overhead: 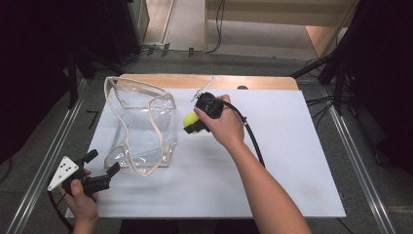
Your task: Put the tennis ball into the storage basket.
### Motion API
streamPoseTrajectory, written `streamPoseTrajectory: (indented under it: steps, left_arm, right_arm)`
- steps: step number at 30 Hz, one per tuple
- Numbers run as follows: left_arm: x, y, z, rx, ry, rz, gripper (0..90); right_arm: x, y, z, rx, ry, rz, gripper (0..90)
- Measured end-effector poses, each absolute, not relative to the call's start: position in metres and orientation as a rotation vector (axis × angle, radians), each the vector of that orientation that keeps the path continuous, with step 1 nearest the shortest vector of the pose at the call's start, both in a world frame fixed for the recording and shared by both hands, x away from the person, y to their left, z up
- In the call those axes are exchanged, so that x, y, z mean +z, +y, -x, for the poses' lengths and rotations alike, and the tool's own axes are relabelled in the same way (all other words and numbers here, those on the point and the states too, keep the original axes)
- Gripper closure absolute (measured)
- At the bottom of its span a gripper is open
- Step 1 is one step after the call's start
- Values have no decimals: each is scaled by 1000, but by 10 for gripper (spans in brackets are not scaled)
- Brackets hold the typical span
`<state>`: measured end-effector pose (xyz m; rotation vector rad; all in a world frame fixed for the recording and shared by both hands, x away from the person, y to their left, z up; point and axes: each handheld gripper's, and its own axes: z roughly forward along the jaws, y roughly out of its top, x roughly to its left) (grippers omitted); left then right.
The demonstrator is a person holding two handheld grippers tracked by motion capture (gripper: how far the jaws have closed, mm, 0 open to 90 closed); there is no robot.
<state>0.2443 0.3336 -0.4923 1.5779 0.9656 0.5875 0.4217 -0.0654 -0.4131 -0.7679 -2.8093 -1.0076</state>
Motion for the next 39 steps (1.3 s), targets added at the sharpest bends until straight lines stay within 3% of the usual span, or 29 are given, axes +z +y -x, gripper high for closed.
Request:
streamPoseTrajectory:
  steps: [39]
  left_arm:
    - [-492,334,-244,574,963,-1575,0]
  right_arm:
    - [-380,-39,-413,-1098,-2801,628,234]
